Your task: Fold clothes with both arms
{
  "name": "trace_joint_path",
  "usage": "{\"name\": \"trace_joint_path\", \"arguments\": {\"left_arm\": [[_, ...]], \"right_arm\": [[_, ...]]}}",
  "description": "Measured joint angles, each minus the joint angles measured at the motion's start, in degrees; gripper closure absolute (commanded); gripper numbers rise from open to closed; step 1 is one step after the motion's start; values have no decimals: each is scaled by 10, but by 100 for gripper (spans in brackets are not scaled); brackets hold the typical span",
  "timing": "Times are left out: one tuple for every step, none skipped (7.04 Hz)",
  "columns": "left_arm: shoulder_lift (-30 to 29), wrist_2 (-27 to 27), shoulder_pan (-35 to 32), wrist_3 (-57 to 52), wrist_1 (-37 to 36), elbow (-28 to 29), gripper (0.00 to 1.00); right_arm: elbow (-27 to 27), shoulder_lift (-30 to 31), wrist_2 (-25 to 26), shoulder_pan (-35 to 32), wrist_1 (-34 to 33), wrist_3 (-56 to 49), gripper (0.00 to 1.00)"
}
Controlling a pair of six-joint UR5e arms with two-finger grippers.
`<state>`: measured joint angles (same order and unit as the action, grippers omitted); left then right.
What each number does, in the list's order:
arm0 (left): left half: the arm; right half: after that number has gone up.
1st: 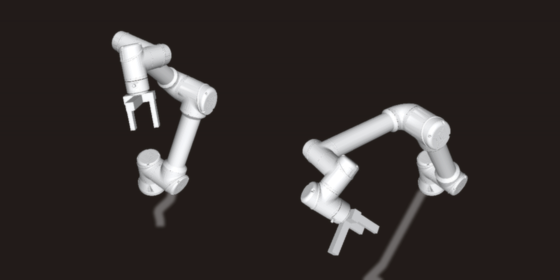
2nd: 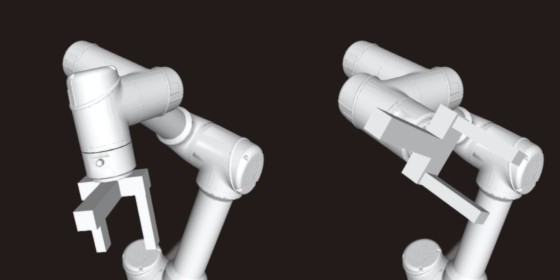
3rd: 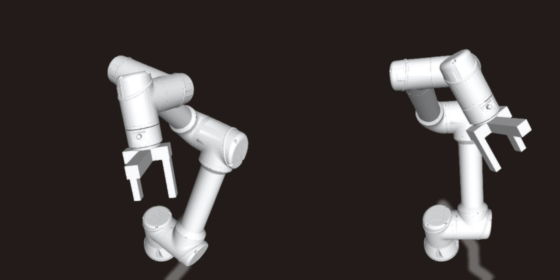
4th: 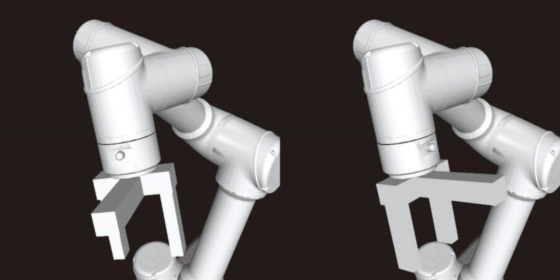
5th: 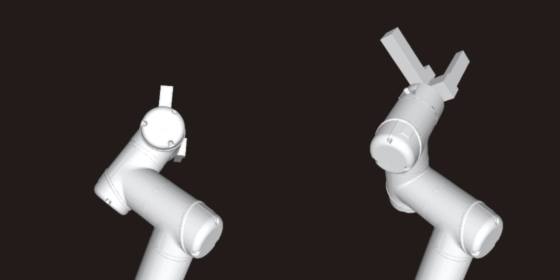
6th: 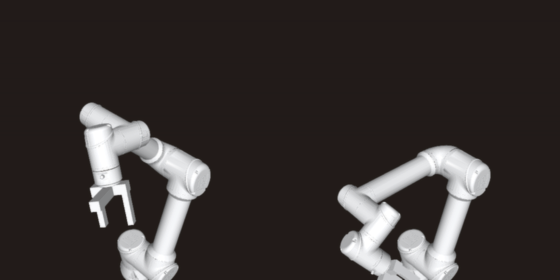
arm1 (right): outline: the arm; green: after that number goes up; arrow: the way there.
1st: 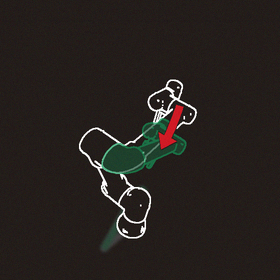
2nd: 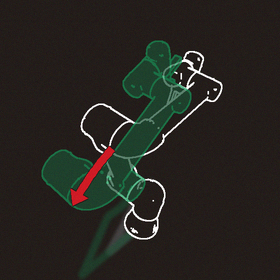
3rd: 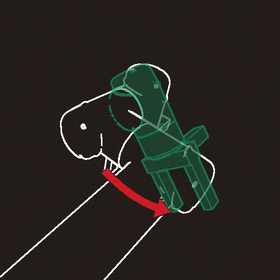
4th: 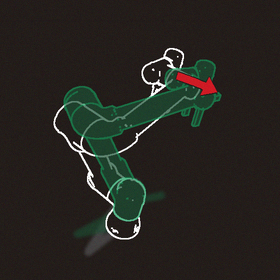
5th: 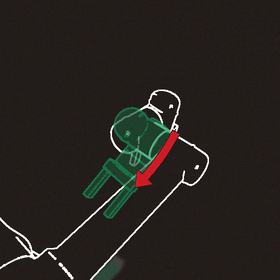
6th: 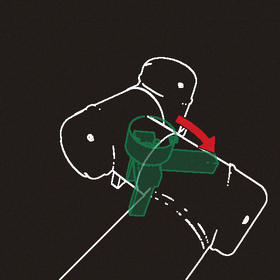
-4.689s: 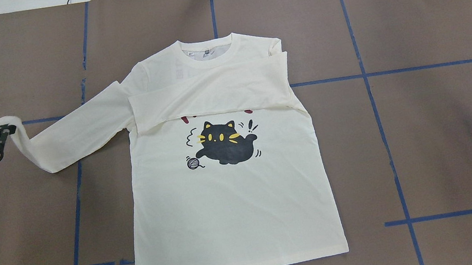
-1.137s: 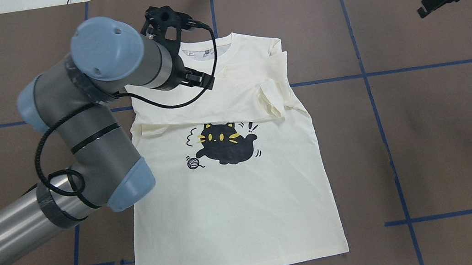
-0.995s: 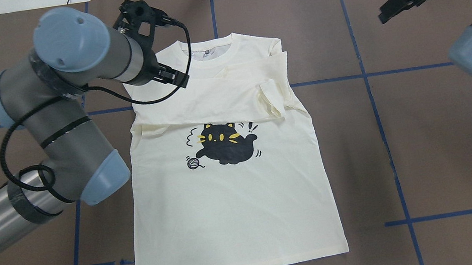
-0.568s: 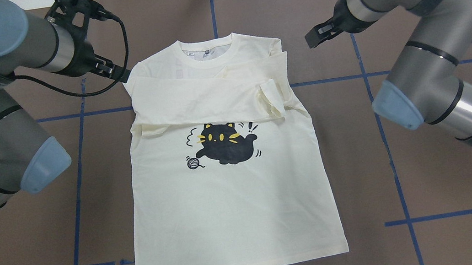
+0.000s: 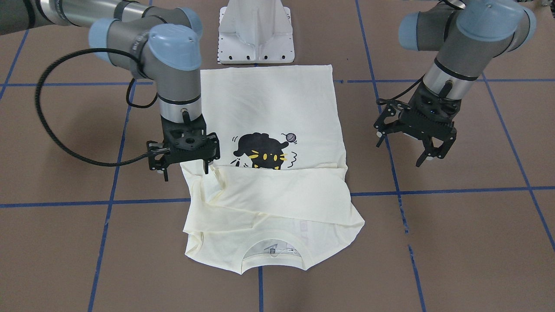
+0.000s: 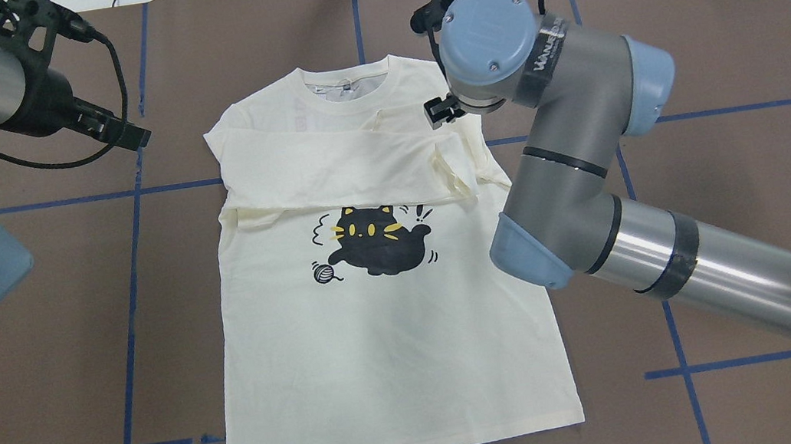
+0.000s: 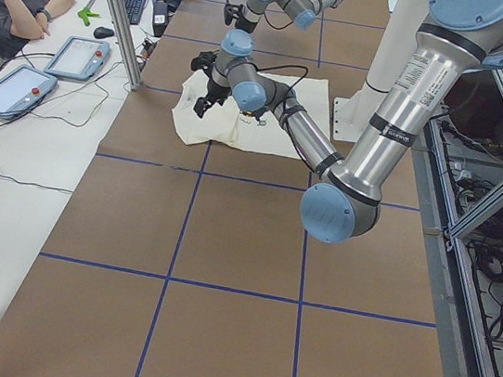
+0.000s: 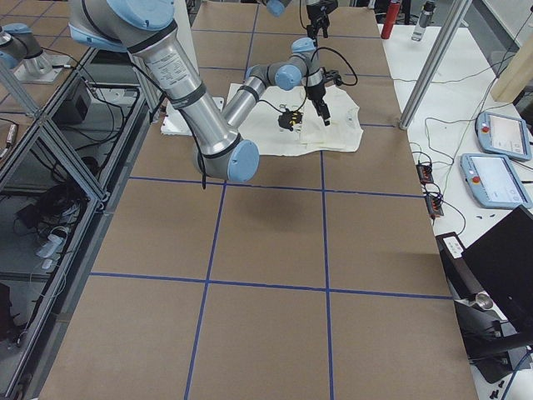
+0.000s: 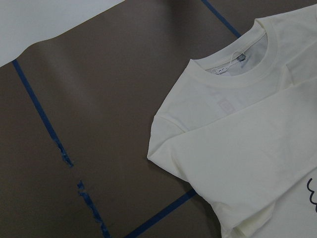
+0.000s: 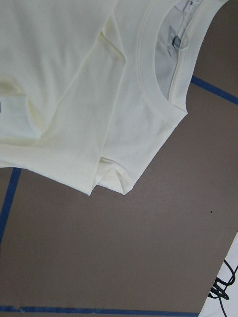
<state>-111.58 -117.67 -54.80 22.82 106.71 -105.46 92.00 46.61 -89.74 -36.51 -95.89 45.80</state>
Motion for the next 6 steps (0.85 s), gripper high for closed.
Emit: {"name": "trace_joint_path", "arguments": {"left_arm": [[8,-6,-4,-2,9,-1,0],[11,-8,-5,-2,12,-1,0],[12,-9,-5,0,13,0,0],[13,-9,-5,2,13,0,0],[13,-9,-5,3,13,0,0],[14,-9,-5,4,13,0,0]], "right_arm": [[-38,-26,27,20,-4,36,27],[-74,-49,49,34,-5,79,29],[-105,-68,71,45,-4,119,34],[-130,-78,94,53,-3,146,39],[-153,-87,112,58,-2,162,45],[-177,-96,125,64,-1,176,46]]}}
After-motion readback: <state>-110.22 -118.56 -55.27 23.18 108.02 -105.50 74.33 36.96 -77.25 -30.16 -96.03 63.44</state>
